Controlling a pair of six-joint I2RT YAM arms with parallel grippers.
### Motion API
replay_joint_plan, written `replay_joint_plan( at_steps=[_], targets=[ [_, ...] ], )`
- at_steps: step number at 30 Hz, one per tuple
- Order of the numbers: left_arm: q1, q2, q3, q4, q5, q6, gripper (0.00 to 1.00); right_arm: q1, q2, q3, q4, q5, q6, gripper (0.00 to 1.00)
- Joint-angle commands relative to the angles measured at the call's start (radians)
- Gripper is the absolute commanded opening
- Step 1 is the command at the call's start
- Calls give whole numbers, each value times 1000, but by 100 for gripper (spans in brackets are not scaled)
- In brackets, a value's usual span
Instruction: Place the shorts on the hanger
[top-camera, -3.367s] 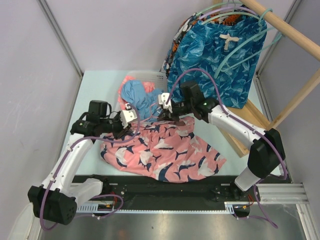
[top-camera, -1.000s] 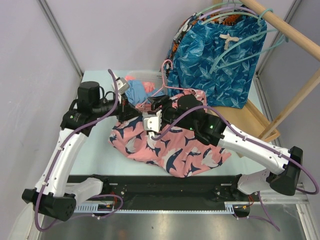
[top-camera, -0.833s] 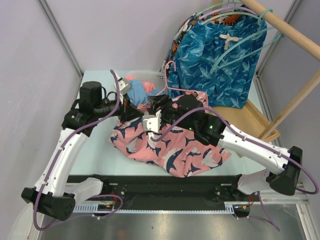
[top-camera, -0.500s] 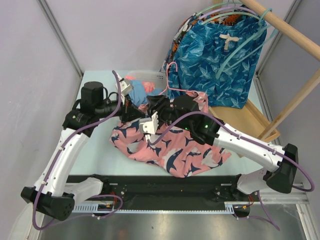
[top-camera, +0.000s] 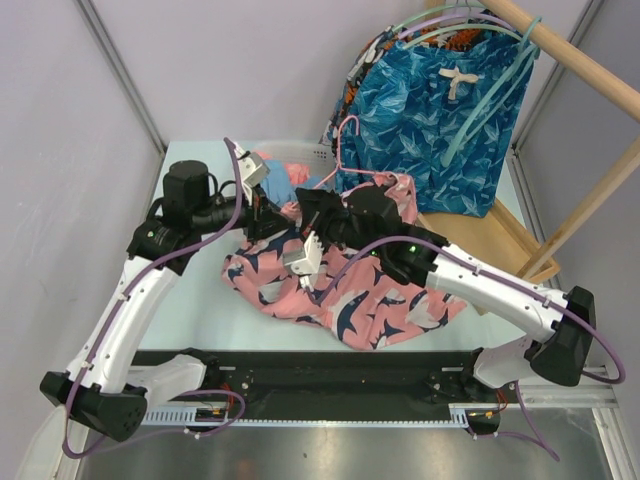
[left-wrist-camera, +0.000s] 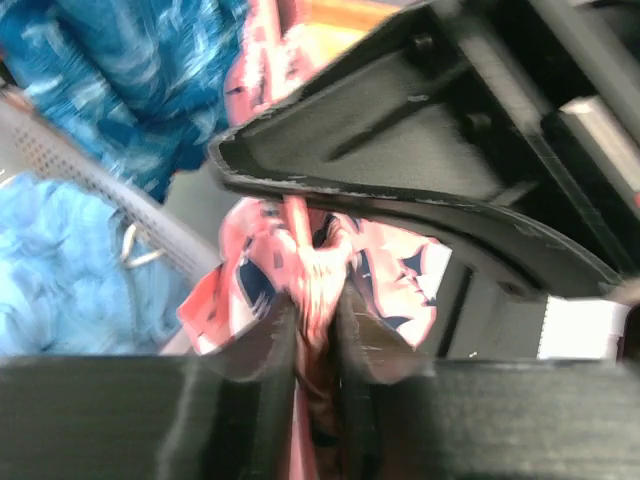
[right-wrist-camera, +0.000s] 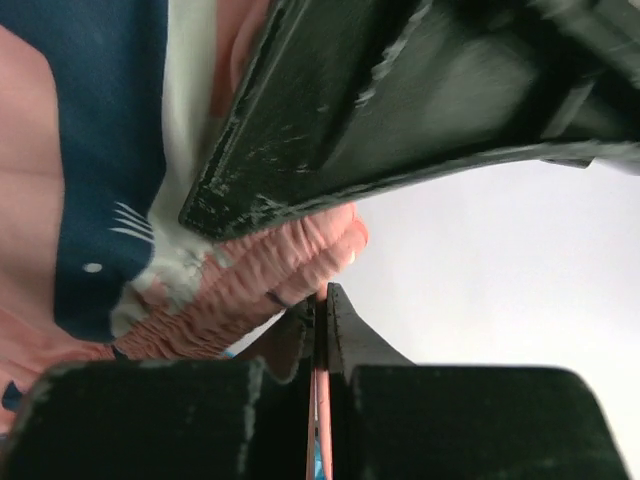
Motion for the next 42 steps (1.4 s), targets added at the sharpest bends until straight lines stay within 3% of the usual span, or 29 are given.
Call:
replay_joint_plan(
  at_steps=[1,5,6,8,21,42],
  targets=[
    [-37,-13,55,89,124,-52,34,-95,-35,61,54,-37,-120,0],
    [-35,-22,52,133,116,-85,80,-177,-24,114,35,-77,-171,0],
    [-37,-22,51,139,110,-90,83,-201,-20,125,35,-81,-177,0],
    [-35,-24,52,156,85,-96,100,-220,-7,152,19,-94,-183,0],
    [-29,-56,51,147,36,-84,100,-414,98,447,-140,-209,-268,0],
    [0,-100,26,64,74,-41,100,-684,278,754,-124,-378,-271,0]
  ],
)
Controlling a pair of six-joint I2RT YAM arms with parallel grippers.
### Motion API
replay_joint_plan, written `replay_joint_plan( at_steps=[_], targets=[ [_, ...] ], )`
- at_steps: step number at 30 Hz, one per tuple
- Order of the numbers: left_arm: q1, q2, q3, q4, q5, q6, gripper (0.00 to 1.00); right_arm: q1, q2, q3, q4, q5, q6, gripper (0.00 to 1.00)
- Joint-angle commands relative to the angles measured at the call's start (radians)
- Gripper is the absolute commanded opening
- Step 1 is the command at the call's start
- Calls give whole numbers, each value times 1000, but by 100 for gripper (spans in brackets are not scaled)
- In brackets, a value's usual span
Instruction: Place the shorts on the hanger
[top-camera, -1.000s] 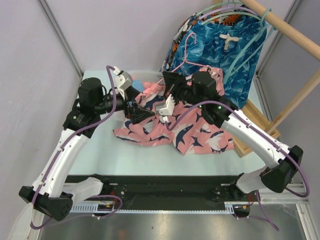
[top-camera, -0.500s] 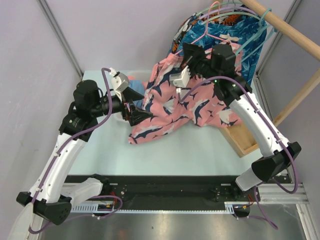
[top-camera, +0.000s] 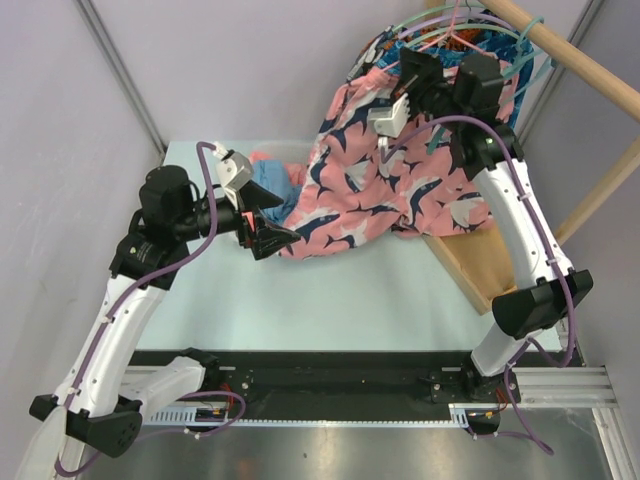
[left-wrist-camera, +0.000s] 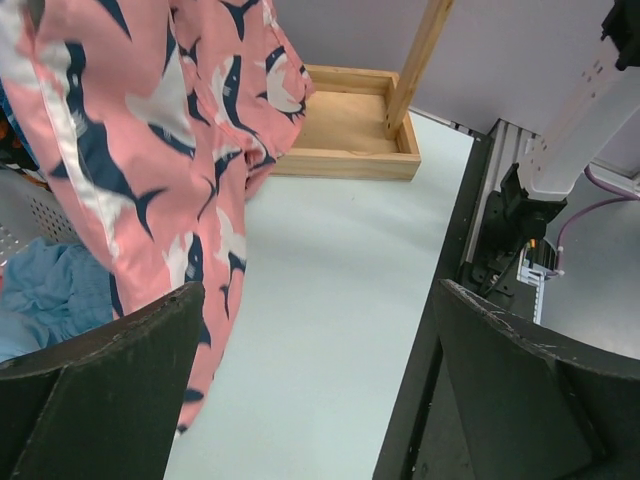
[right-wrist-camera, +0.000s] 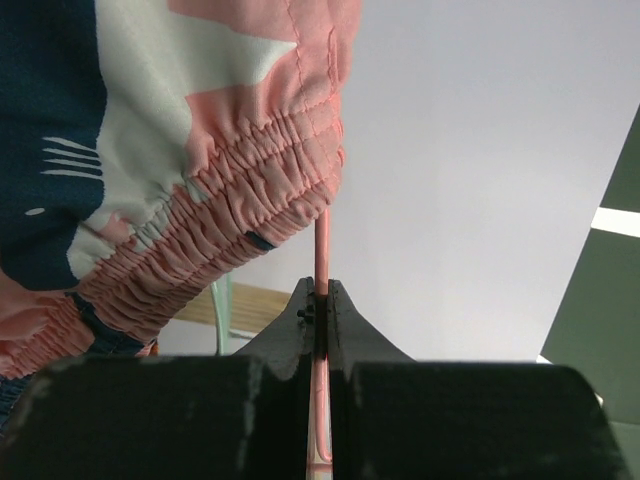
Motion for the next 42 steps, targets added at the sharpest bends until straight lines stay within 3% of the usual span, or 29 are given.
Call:
replay_joint_plan(
  at_steps=[1,16,33,36,42],
  targets=[
    [7,-9,6,-7,29,18,100,-47,25,113,75,-62,-56,0],
    [7,-5,17,-35,46,47,100,-169,109,158,86,-117,-8,0],
    [8,20,12,-63,30,72,100,-213,-6,-111,95,-140,-62,0],
    [10,26,14,-80,15,78,100,-196,-40,-197,182,-146,-42,13],
    [30,45,14,-100,23,73,100,-141,-90,-260,193,-108,-20,49]
  ],
)
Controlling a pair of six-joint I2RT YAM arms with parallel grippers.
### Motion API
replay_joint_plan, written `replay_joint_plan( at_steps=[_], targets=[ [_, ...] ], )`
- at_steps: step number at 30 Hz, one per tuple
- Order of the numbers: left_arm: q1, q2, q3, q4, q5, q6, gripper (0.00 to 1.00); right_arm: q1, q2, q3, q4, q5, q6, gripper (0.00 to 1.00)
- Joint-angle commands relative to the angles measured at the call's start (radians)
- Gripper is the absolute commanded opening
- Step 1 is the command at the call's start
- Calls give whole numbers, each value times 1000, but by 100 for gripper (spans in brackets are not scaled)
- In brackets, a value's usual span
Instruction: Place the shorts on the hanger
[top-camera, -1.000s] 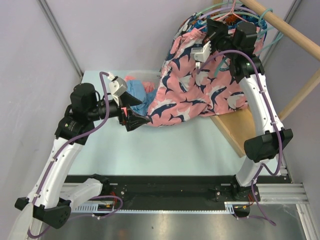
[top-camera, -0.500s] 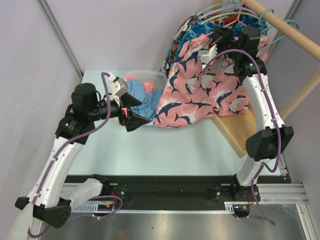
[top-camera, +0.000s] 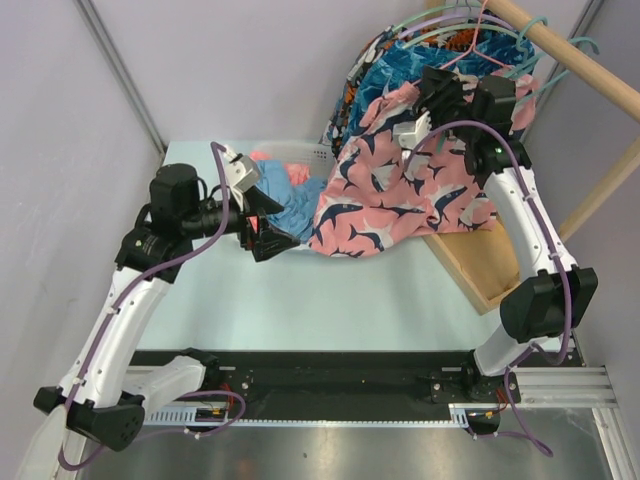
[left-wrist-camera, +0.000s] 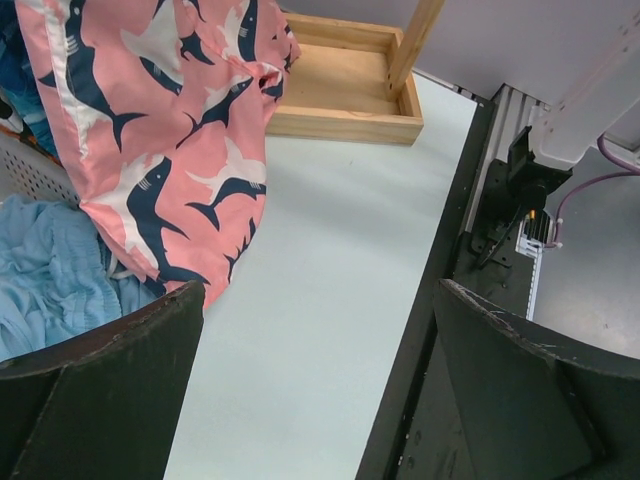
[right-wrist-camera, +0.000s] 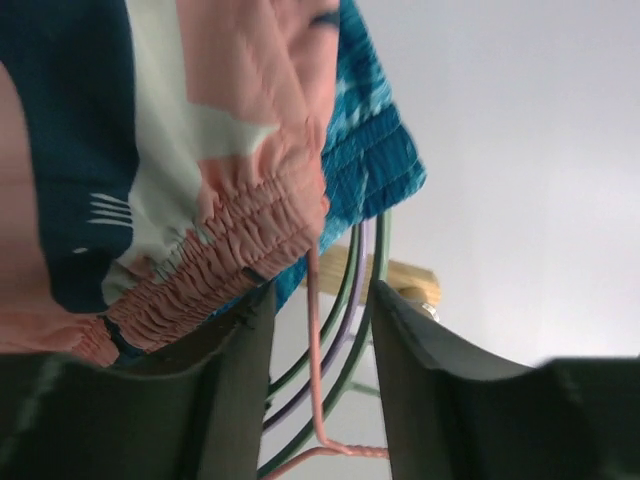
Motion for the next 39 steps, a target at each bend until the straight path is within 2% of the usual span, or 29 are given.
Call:
replay_joint_plan(
  at_steps=[1,6,13,17,20,21,22,23,24,25,29,33,36,39],
  targets=[
    [21,12,12,-14,6,12,100,47,-78,-24,65,13,6,52],
    [36,21,-4,-6,9,-2,100,96,-153,-98,40,37,11,68],
    [80,46,-32,37,18,-60,100,205,-280,-202,-39,72,69,80],
    [123,72,-37,37,25,-92,100,311,-351,-236,-56,105,219,84],
    [171,101,-31,26,40,-99,100,398,-389,-256,-111,109,432,85],
    [197,110,-29,11,40,-97,100,421,-414,-261,-139,93,577,86],
    [214,119,-17,-3,38,-96,100,449,-429,-274,-185,85,650,86],
    [229,145,-11,-18,44,-84,100,496,-438,-285,-210,79,708,92],
    [258,158,-6,-55,48,-76,100,527,-457,-297,-242,80,836,93],
    [275,172,2,-72,43,-74,100,576,-463,-326,-254,88,891,94],
    [338,236,20,-188,23,30,100,641,-475,-407,-288,108,1171,99],
    [344,267,-7,-285,-119,131,100,639,-466,-509,-280,132,1330,100],
    [344,226,-92,-275,-220,205,100,633,-449,-610,-268,163,1361,100],
    [344,152,-239,-235,-299,255,100,612,-466,-729,-198,174,1384,100]
  ],
)
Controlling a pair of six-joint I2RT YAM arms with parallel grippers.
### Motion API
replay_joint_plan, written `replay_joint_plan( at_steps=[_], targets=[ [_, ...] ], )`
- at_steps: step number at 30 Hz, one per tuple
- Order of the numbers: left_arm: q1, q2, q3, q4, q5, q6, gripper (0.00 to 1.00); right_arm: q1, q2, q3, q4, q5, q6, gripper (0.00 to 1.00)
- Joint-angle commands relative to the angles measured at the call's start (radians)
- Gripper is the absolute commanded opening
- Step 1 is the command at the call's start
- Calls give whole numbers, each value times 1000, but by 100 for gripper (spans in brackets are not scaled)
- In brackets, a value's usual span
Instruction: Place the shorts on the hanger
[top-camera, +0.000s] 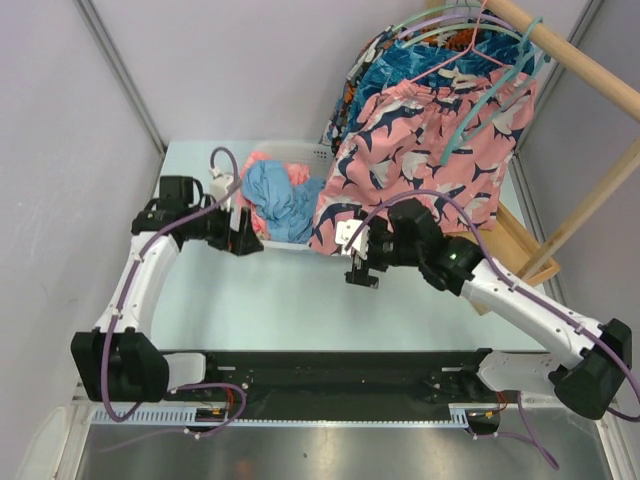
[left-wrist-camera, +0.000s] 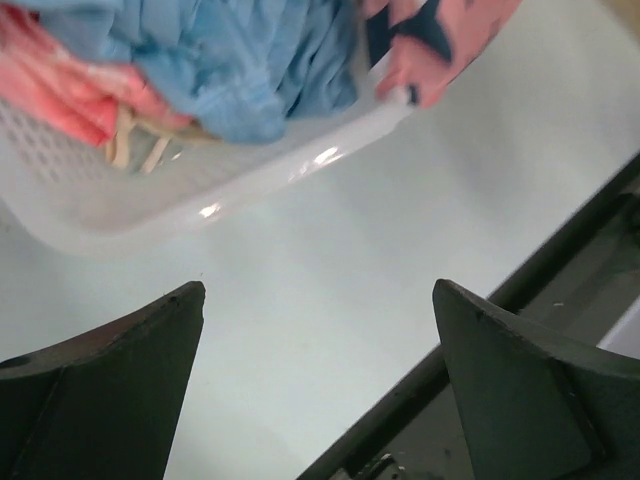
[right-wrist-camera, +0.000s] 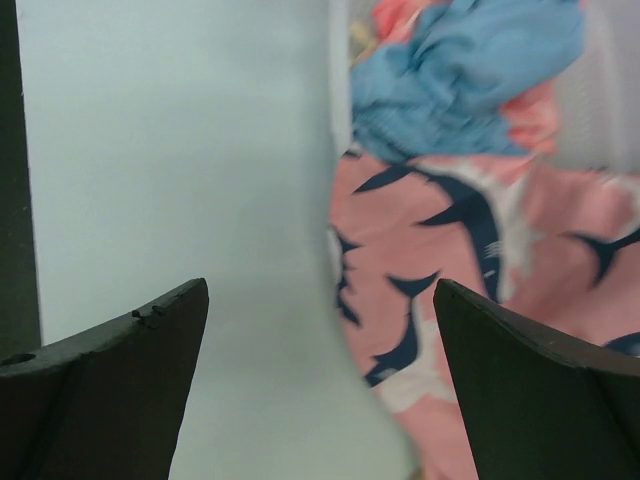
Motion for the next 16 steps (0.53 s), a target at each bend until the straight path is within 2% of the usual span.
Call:
replay_joint_plan(
  at_steps=[1,5,10,16],
  targets=[
    [3,-109,-143,0,-151,116,100,-25,-19,-129,78,36,134,100],
    [30,-172,-227,29,-237,110,100,-39,-35,-219,134,28,197,100],
    [30,-203,-218,21,-251,141,100,-82,-51,-284,200,30,229,100],
    [30,-272,-215,40,-294,156,100,-125,-59,-285,241,42,238,100]
  ],
)
